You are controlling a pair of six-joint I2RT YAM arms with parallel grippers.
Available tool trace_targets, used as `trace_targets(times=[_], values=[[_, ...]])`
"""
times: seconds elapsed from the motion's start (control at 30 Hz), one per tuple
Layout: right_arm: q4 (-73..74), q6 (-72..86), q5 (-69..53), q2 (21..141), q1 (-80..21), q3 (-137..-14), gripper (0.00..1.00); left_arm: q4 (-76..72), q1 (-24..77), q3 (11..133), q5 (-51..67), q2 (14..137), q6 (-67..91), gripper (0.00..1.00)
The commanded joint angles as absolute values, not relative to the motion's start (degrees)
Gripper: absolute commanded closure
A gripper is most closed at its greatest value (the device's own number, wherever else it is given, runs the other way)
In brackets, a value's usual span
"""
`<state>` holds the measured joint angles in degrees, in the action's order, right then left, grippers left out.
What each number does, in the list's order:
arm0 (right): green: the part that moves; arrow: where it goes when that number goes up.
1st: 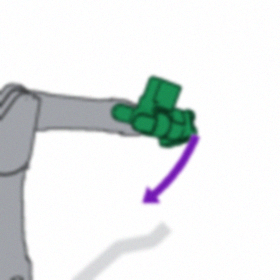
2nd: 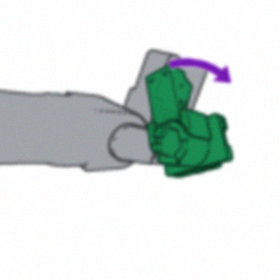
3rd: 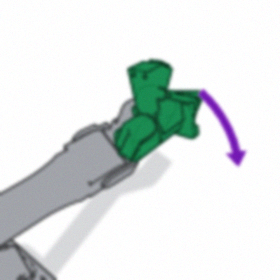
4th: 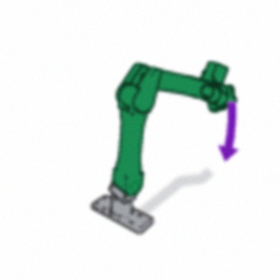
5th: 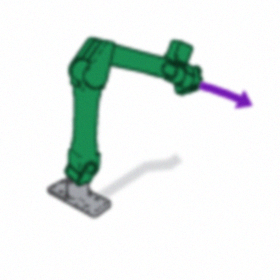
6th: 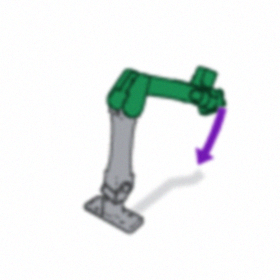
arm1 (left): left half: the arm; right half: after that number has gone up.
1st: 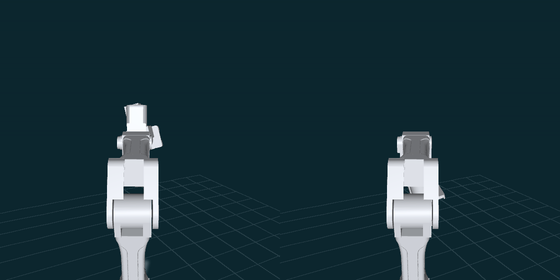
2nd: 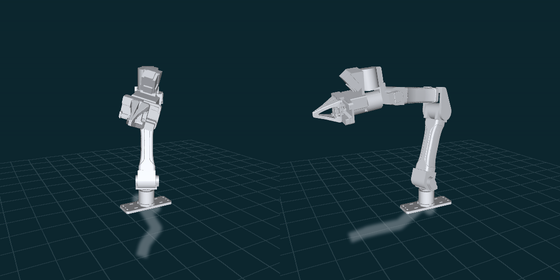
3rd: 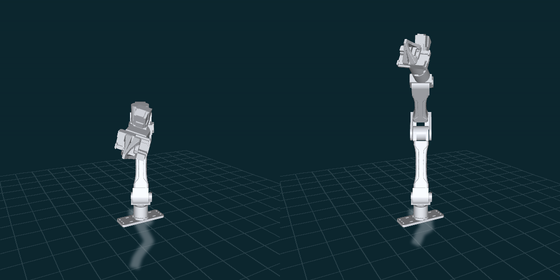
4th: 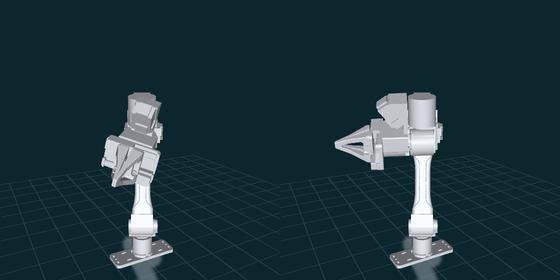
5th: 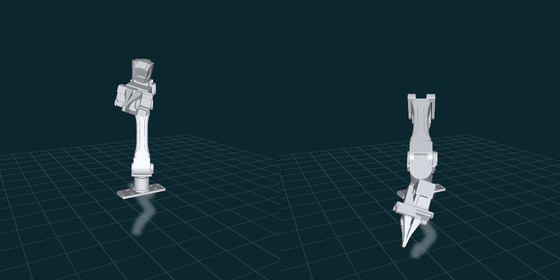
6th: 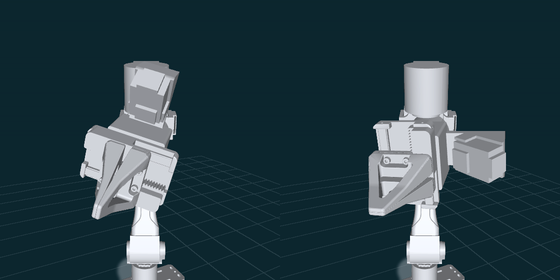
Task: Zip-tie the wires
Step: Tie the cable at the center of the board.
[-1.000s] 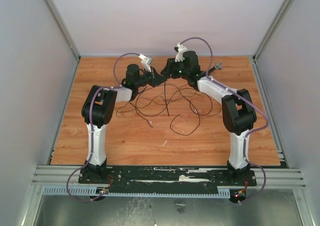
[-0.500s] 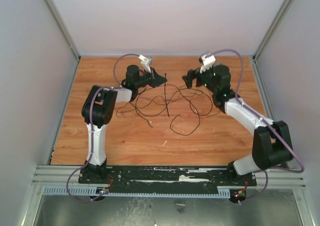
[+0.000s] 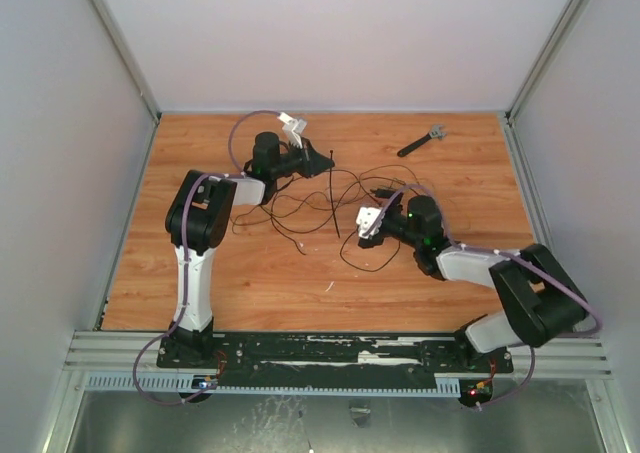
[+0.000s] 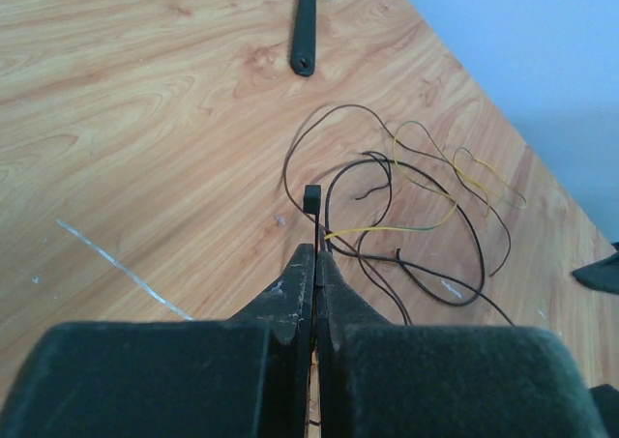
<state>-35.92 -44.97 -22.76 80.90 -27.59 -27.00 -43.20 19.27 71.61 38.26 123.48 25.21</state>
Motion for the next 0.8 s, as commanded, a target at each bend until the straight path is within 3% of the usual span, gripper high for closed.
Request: trace_targets(times=[0.0, 0.47, 0.77], values=[[-40.9, -59.2, -23.2, 86.4, -29.7, -27.8, 0.01, -44.6, 19.5, 71.9, 39.7, 124.4, 25.5, 1.00], [-48.1, -69.7, -22.0, 104.6, -31.2, -36.8, 0.01, -44.3, 19.5, 72.6, 40.9, 124.6, 25.6, 1.00], [-48.6, -73.1, -26.1, 109.5, -31.7, -39.8, 0.01, -43.7, 19.5, 72.9, 40.4, 124.8, 25.8, 1.00]])
